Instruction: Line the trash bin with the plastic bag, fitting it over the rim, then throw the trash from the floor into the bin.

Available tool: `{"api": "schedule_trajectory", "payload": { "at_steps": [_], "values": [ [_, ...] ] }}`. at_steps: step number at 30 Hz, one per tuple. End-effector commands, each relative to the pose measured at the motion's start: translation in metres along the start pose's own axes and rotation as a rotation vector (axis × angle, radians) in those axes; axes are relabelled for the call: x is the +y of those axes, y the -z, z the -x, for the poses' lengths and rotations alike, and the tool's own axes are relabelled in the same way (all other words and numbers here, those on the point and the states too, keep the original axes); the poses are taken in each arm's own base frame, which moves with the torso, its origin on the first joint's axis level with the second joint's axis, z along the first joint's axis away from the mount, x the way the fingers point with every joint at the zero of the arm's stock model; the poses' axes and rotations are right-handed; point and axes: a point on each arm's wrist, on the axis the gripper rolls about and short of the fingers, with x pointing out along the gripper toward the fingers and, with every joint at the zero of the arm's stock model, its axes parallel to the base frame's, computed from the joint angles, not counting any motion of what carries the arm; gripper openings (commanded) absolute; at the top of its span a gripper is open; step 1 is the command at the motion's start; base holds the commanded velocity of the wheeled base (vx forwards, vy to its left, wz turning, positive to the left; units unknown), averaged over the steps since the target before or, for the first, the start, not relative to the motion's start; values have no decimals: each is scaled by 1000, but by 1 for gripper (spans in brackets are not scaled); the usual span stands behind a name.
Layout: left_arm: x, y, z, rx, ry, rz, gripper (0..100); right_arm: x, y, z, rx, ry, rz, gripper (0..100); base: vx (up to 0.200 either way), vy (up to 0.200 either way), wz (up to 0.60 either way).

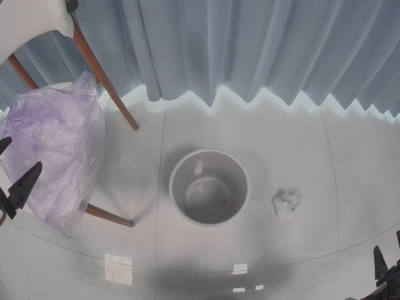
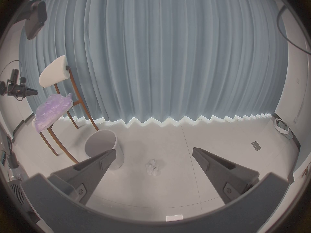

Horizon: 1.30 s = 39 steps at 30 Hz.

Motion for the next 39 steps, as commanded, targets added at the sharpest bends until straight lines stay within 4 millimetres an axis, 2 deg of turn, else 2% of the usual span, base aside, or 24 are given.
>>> {"api": "schedule_trajectory", "payload": {
  "at_steps": [1, 2, 3, 9, 12, 21, 23, 29, 33, 38, 39],
  "values": [
    [-17, -7, -67, 69, 275, -22, 100, 0, 5, 0, 1, 0, -1, 100, 0, 0, 0],
    [-36, -4, -79, 90, 395, -27, 100, 0, 5, 0, 1, -2, 0, 100, 0, 0, 0],
    [-42, -2, -82, 101, 422, -34, 100, 0, 5, 0, 1, 1, -1, 100, 0, 0, 0],
    [-61, 10, -101, 186, 400, -157, 100, 0, 5, 0, 1, -2, 0, 100, 0, 0, 0],
    [-62, 14, -108, 233, 337, -195, 100, 0, 5, 0, 1, -2, 0, 100, 0, 0, 0],
    [-63, 20, -144, 401, -33, -284, 100, 0, 5, 0, 1, -2, 0, 100, 0, 0, 0],
    [-65, 21, -157, 419, -112, -309, 100, 0, 5, 0, 1, -2, 0, 100, 0, 0, 0],
    [-69, 31, -180, 427, -136, -383, 100, 0, 5, 0, 1, -2, 0, 100, 0, 0, 0],
    [-68, 38, -184, 449, -139, -414, 100, 0, 5, 0, 1, 0, 0, 100, 0, 0, 0],
    [-54, 40, -188, 471, -175, -442, 100, 0, 5, 0, 1, -2, 0, 100, 0, 0, 0],
    [-46, 41, -189, 482, -199, -454, 100, 0, 5, 0, 1, 0, 0, 100, 0, 0, 0]
  ]
}}
